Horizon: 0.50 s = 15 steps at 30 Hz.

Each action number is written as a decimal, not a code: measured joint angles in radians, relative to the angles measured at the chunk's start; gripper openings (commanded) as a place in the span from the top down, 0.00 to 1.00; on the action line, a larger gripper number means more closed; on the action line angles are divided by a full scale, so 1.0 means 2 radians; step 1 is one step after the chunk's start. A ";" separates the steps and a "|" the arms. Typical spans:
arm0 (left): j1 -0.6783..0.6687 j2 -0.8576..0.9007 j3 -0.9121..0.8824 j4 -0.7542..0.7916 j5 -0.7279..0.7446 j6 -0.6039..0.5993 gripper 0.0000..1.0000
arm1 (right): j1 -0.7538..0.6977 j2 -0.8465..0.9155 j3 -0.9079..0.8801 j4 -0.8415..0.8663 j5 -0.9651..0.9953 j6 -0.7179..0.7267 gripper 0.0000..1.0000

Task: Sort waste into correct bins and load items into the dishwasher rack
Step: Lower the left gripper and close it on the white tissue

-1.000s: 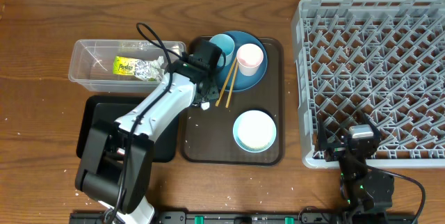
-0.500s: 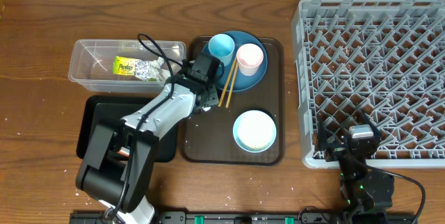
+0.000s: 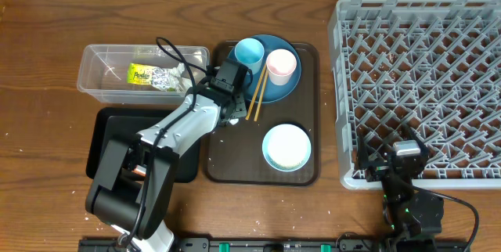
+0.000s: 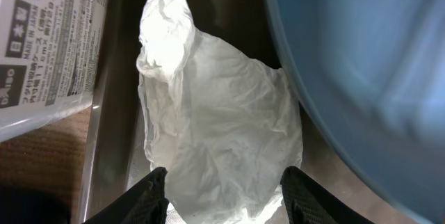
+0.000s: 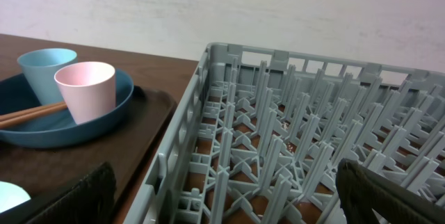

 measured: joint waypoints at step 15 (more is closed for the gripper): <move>0.000 0.000 0.000 -0.027 0.004 0.016 0.45 | 0.000 0.000 0.000 0.000 0.000 0.000 0.01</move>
